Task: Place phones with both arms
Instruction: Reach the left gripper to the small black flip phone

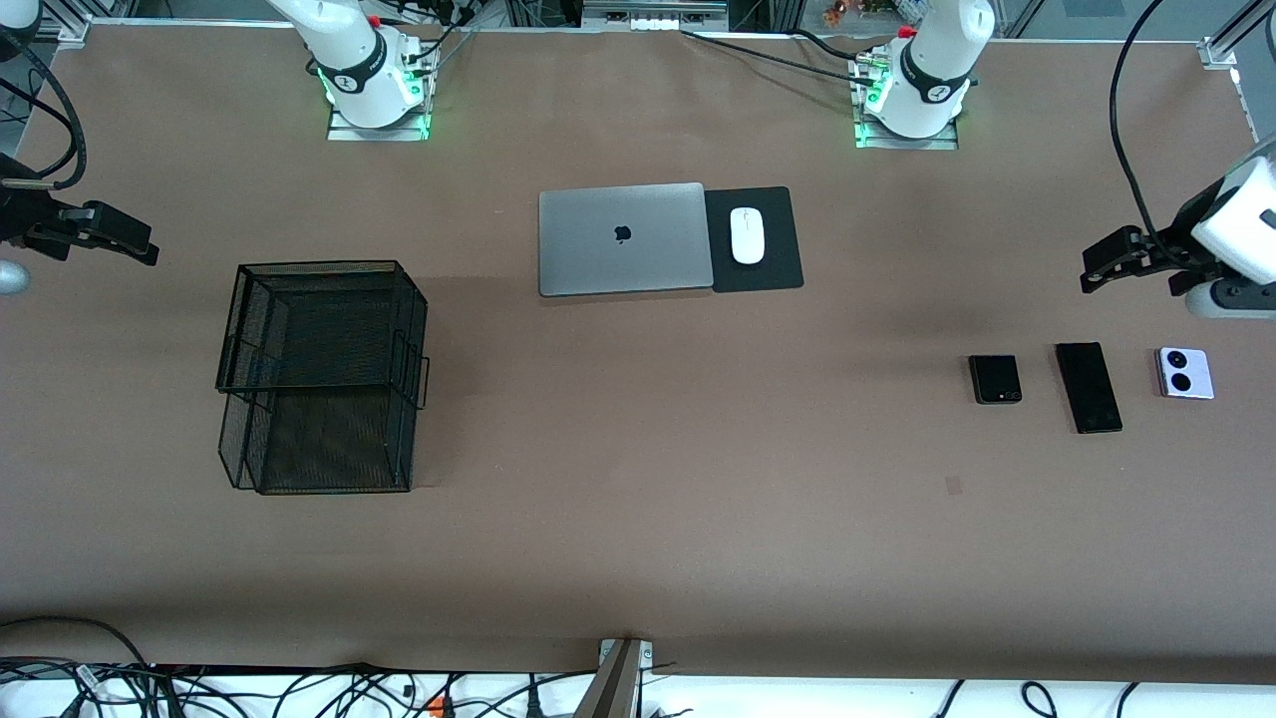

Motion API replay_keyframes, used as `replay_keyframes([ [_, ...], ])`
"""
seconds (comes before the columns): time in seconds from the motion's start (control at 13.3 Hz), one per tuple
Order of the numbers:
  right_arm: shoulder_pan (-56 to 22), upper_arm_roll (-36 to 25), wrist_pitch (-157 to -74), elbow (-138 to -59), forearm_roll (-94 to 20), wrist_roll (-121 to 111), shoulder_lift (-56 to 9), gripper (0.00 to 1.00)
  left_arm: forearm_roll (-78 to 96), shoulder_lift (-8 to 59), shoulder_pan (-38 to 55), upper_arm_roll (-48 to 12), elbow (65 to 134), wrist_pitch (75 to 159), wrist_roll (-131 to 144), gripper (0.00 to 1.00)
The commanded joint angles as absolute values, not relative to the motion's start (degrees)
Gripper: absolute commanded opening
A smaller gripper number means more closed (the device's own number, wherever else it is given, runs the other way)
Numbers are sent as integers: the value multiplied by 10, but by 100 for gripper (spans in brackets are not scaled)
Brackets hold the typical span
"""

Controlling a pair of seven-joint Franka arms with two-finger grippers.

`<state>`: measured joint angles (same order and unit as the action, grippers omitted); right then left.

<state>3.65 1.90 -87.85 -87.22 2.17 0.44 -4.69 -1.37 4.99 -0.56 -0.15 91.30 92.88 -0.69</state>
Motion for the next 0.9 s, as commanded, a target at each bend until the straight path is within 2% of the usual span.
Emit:
replay_keyframes([
  [0.0,40,25,-878,-875,22,12,-40,100,-25,88,-19,-3,903,909,-12,100],
  [0.15,40,24,-879,-875,22,12,-40,100,-33,113,-38,-4,911,918,-14,100],
  [0.38,40,24,-879,-875,22,12,-40,100,-33,118,-50,-4,975,1019,-15,100],
  [0.53,40,25,-879,-875,22,12,-40,100,-33,121,-56,-4,1047,1128,-31,100],
  [0.68,40,25,-879,-875,22,12,-40,100,-33,127,-59,-4,1133,1271,-47,100],
  [0.83,40,24,-878,-875,22,12,-40,100,-33,158,-75,-4,1185,1374,-49,100],
])
